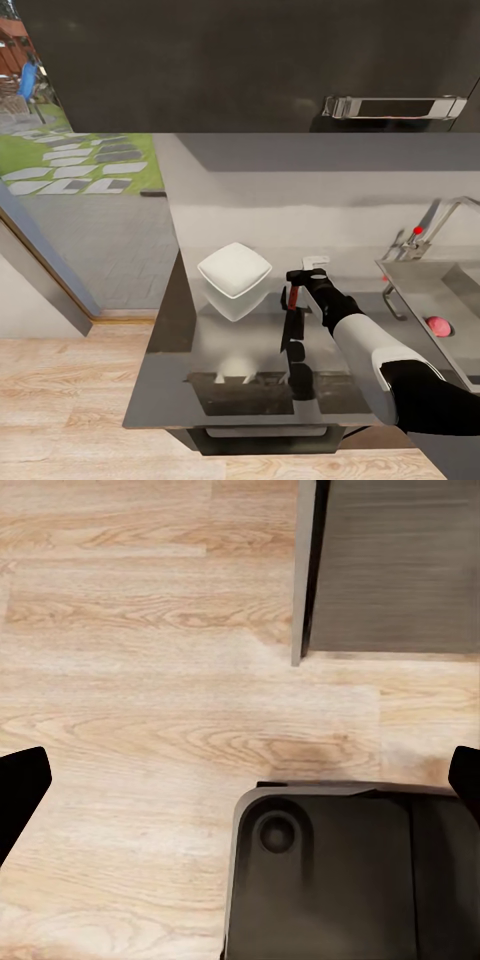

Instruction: In the kitchen, take the Vidalia onion out of the sink, dice it on the chopping board with the paring knife, put the diced onion into the bowl on the countertop, then place both the paring knife and the chopping board into the sink.

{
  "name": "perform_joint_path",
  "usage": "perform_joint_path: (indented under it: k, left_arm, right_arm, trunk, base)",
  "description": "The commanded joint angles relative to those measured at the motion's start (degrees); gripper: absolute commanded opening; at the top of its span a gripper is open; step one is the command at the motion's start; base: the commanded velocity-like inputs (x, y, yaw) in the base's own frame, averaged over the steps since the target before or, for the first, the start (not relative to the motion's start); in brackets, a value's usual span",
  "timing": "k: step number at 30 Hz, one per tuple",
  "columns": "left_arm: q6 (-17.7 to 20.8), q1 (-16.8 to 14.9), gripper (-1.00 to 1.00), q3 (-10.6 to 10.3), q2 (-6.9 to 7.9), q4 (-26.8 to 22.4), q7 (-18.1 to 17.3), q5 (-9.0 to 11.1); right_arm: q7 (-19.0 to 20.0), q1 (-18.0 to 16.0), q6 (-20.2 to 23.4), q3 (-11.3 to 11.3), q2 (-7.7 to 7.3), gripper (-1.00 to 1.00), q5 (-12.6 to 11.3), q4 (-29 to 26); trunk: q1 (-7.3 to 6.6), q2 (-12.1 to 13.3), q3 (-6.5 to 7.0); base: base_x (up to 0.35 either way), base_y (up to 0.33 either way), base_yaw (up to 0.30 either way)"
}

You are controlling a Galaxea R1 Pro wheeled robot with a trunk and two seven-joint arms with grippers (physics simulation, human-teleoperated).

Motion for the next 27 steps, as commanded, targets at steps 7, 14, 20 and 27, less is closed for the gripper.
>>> perform_joint_path:
  k: [7,14,20,27]
  left_arm:
    - [-0.08,0.01,1.00,-0.17,0.03,-0.06,0.28,0.13]
    - [-0.23,0.01,1.00,-0.17,0.03,-0.06,0.24,0.13]
    - [-0.30,0.01,1.00,-0.17,0.03,-0.07,0.21,0.13]
    - [-0.27,0.01,1.00,-0.17,0.03,-0.06,0.25,0.13]
  right_arm:
    - [-0.29,-0.03,0.49,0.36,-0.02,1.00,0.23,-0.08]
    - [-0.29,-0.03,0.49,0.36,-0.02,1.00,0.23,-0.08]
    - [-0.29,-0.03,0.49,0.36,-0.02,1.00,0.23,-0.08]
    - [-0.32,-0.03,0.45,0.31,-0.08,1.00,0.23,-0.01]
  trunk:
    - [0.04,-0.11,-0.09]
    - [0.04,-0.11,-0.09]
    - [0.04,-0.11,-0.09]
    - [0.04,-0.11,-0.09]
  base:
    - [0.004,-0.002,0.000]
    - [0.000,0.000,0.000]
    - [0.000,0.000,0.000]
    - [0.000,0.000,0.000]
